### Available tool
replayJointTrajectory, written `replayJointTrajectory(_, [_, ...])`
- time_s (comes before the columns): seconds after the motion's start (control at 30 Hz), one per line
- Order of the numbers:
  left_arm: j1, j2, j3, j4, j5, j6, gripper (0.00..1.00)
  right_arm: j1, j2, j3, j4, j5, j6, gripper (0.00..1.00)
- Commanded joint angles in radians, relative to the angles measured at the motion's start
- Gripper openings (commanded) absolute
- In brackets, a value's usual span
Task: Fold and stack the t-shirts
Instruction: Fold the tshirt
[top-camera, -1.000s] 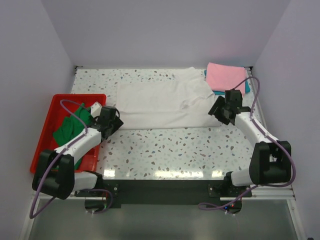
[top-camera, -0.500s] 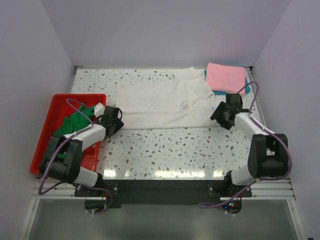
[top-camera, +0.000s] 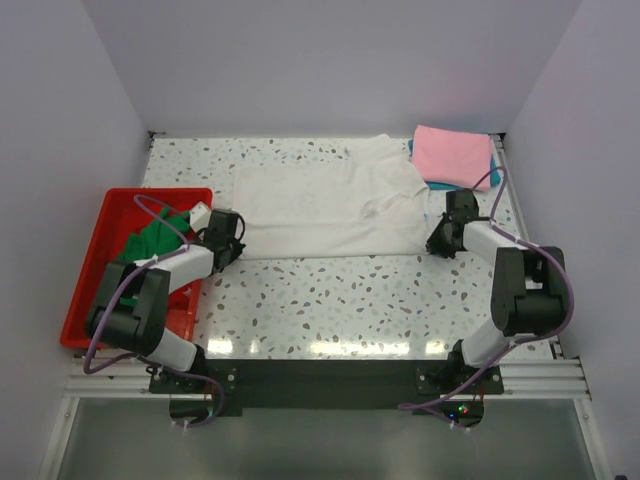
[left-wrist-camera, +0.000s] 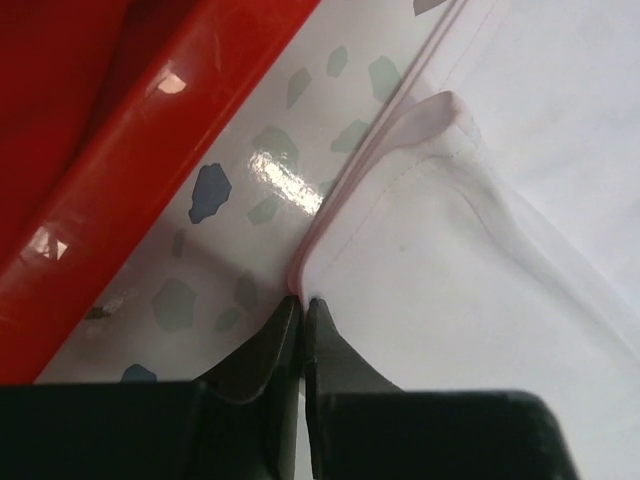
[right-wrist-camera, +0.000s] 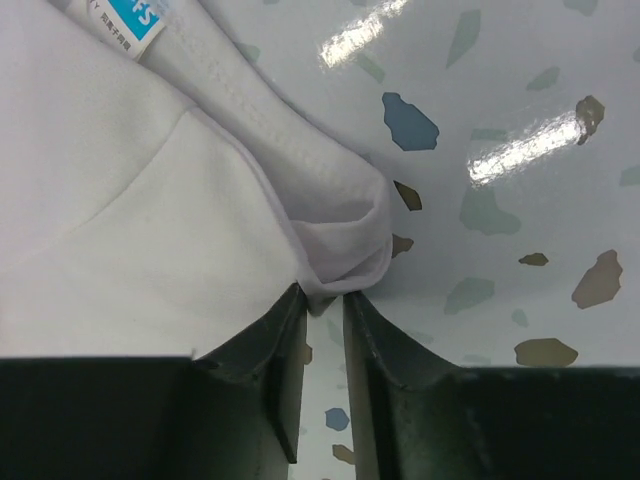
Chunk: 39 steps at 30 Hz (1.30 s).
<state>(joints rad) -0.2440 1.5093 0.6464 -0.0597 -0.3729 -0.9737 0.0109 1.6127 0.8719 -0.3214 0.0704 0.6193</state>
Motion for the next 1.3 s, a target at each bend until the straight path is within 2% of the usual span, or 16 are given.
replayJointTrajectory(0.0, [0.005,0.011,0.018,-0.037,0.002,0.017,0.01,-0.009,-0.003,0.047,0.019,0.039,0.000,0.17])
replayJointTrajectory(0.03, [0.005,-0.006,0.018,-0.046,0.005,0.017,0.00,-0.008,-0.010,0.050,0.012,0.035,-0.001,0.11])
replayJointTrajectory(0.07, [0.005,-0.020,0.019,-0.069,0.003,0.015,0.00,-0.009,-0.020,0.050,0.002,0.031,-0.003,0.01])
replayJointTrajectory(0.1, [0.005,-0.032,0.018,-0.080,0.002,0.013,0.00,-0.008,-0.051,0.050,-0.017,0.029,-0.006,0.00])
replayJointTrajectory(0.17, [0.005,-0.083,0.013,-0.119,0.002,0.012,0.00,-0.008,-0.091,0.039,-0.047,0.035,-0.010,0.00])
replayJointTrajectory(0.4, [0.005,-0.313,-0.068,-0.233,0.009,-0.003,0.00,-0.055,-0.385,-0.094,-0.201,0.043,0.005,0.00])
replayJointTrajectory(0.7, [-0.011,-0.667,-0.220,-0.380,0.077,-0.028,0.00,-0.055,-0.841,-0.258,-0.439,-0.030,0.063,0.00])
replayJointTrajectory(0.77, [-0.017,-0.708,-0.246,-0.414,0.089,-0.037,0.00,-0.055,-0.946,-0.284,-0.442,-0.069,0.097,0.00])
replayJointTrajectory(0.83, [-0.023,-0.760,-0.258,-0.434,0.106,-0.039,0.00,-0.055,-0.994,-0.281,-0.508,-0.046,0.115,0.09])
replayJointTrajectory(0.87, [-0.023,-0.774,-0.260,-0.452,0.109,-0.034,0.16,-0.054,-1.019,-0.275,-0.518,-0.032,0.117,0.27])
replayJointTrajectory(0.93, [-0.023,-0.810,-0.248,-0.469,0.120,-0.022,0.39,-0.055,-1.021,-0.269,-0.521,-0.043,0.112,0.42])
replayJointTrajectory(0.97, [-0.023,-0.819,-0.225,-0.466,0.126,-0.001,0.56,-0.055,-1.011,-0.255,-0.519,-0.046,0.100,0.53])
replayJointTrajectory(1.03, [-0.021,-0.836,-0.191,-0.442,0.138,0.024,0.67,-0.054,-0.972,-0.240,-0.464,-0.060,0.071,0.61])
replayJointTrajectory(1.13, [-0.021,-0.743,-0.076,-0.329,0.123,0.093,0.70,-0.055,-0.852,-0.157,-0.369,-0.099,-0.012,0.70])
replayJointTrajectory(1.17, [-0.021,-0.691,0.012,-0.313,0.117,0.124,0.70,-0.055,-0.809,-0.113,-0.329,-0.113,-0.050,0.70])
replayJointTrajectory(1.27, [-0.020,-0.425,0.204,-0.247,0.121,0.176,0.63,-0.052,-0.578,0.017,-0.196,-0.136,-0.096,0.70])
